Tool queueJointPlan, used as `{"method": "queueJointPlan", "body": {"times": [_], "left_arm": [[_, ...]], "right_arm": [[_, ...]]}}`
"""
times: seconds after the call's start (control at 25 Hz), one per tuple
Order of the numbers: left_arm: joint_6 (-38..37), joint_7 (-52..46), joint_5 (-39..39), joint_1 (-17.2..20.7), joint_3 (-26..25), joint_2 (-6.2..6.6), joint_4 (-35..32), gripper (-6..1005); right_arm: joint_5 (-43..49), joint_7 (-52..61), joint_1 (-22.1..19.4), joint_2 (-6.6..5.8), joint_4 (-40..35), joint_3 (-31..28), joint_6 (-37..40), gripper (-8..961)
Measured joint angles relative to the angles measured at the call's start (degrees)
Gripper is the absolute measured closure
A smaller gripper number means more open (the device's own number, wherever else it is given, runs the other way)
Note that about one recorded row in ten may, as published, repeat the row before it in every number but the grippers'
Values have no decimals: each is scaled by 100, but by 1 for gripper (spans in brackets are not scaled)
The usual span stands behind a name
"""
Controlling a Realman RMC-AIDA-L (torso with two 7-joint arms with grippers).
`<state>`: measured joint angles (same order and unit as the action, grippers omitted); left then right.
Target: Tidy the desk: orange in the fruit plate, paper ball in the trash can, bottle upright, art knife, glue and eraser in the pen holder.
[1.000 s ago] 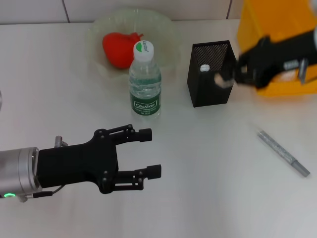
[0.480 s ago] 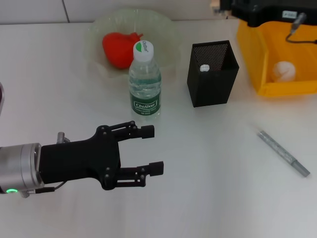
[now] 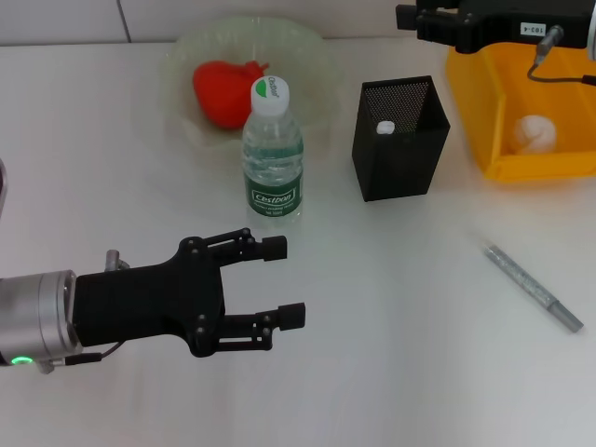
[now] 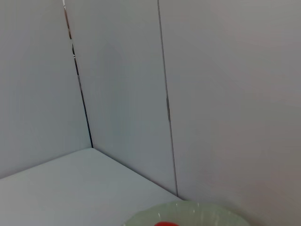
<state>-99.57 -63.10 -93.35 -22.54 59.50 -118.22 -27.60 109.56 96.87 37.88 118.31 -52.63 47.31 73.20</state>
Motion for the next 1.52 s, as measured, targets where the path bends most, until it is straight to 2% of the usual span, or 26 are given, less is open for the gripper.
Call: {"method": "queueJointPlan", "body": {"times": [0.16,0.32,0.4,0.44,0.48,0.52,0.6,0.72,0.88,1.04,1.32,1.52], "left_arm": [[-12,0,0,2,0,3,0,187],[-36,0,2,4,0,7,0,187],[-37,0,3,4,0,10,0,187],[-37,-3,3,4,0,12,0,187],[-38,-6,4,4,0,14,1,187],[-38,-7,6,4,-1,17,0,187],[-36,-7,7,4,0,18,0,187],[-32,-7,8,4,0,18,0,187],[-32,-9,9,4,0,13,0,187],[-6,-5,-17,4,0,11,1,187],[3,-2,-31,4,0,9,0,187],[46,0,-35,6,0,9,2,187]], "right_arm": [[-15,95,-34,-1,-61,-14,47,601],[234,734,-115,-28,-594,36,428,518],[766,1390,-117,-60,-1130,54,861,519],[1464,2040,-94,-61,-1706,72,1353,519],[1464,2040,-94,-61,-1706,72,1353,520],[1848,2352,-88,-47,-2041,118,1610,520],[2607,2957,-85,-2,-2636,328,2036,521],[3573,3639,-83,57,-3081,870,2465,522],[4282,4261,-82,74,-2862,1640,2606,523],[4498,4542,-41,81,-2137,2124,2306,525],[4700,4675,226,87,-1297,2204,1979,527],[4825,4737,290,87,-1059,2285,1827,529]]}}
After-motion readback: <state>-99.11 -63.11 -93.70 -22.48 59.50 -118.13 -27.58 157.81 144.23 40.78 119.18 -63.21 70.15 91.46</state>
